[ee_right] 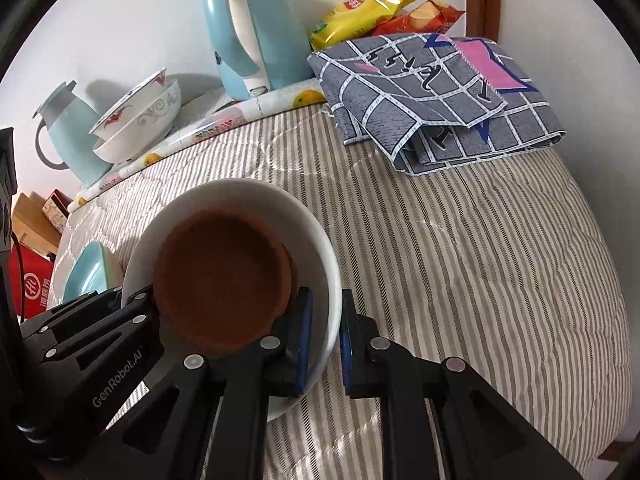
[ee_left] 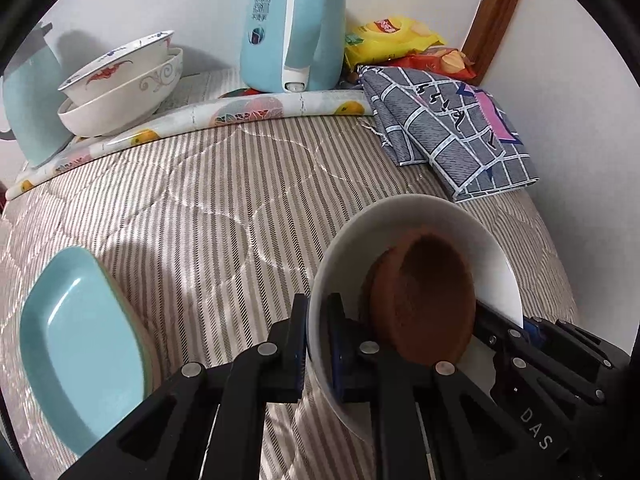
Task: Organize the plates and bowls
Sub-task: 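Lift the white bowl with the left gripper and carry it over the blue plate, then lower the white bowl onto the blue plate with the left gripper, then open the left gripper and pull it back from the white bowl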
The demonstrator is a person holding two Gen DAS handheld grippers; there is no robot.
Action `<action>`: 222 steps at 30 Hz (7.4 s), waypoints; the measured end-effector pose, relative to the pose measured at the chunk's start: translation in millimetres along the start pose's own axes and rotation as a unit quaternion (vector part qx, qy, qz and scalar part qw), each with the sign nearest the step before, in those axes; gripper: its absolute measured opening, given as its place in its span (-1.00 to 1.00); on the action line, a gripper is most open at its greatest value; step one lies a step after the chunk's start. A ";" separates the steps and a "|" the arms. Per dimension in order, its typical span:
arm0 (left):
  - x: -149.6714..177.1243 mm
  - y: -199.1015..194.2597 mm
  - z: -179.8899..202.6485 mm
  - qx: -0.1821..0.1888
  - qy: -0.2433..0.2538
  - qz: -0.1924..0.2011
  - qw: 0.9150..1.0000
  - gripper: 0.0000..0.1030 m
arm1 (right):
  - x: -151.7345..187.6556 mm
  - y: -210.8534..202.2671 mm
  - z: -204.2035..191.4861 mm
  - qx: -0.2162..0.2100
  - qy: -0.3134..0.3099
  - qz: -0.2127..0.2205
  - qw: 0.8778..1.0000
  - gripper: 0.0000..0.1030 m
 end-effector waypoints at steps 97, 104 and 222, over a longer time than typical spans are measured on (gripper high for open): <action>19.0 -41.5 -180.8 -0.042 -0.117 0.031 0.992 -0.81 | 0.8 20.6 -175.5 -0.055 -0.121 -0.006 0.991 -0.77; 25.7 -34.2 -198.1 -0.049 -0.129 0.023 0.990 -0.81 | 6.2 34.2 -189.9 -0.061 -0.131 -0.018 0.989 -0.77; 106.0 -176.7 -147.0 -0.116 -0.103 0.142 0.978 0.25 | 91.0 -135.2 -145.3 -0.024 -0.140 0.084 0.986 0.35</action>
Point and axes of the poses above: each gripper's, at about its wrist camera, not at the fingertips, and y roughly the way its jaws point, z to its right, x to its underside, the point moved 4 cm from there along y, roughly the way its jaws point, and after that the axes turned 12 degrees about -x, right-handed, at the moved point
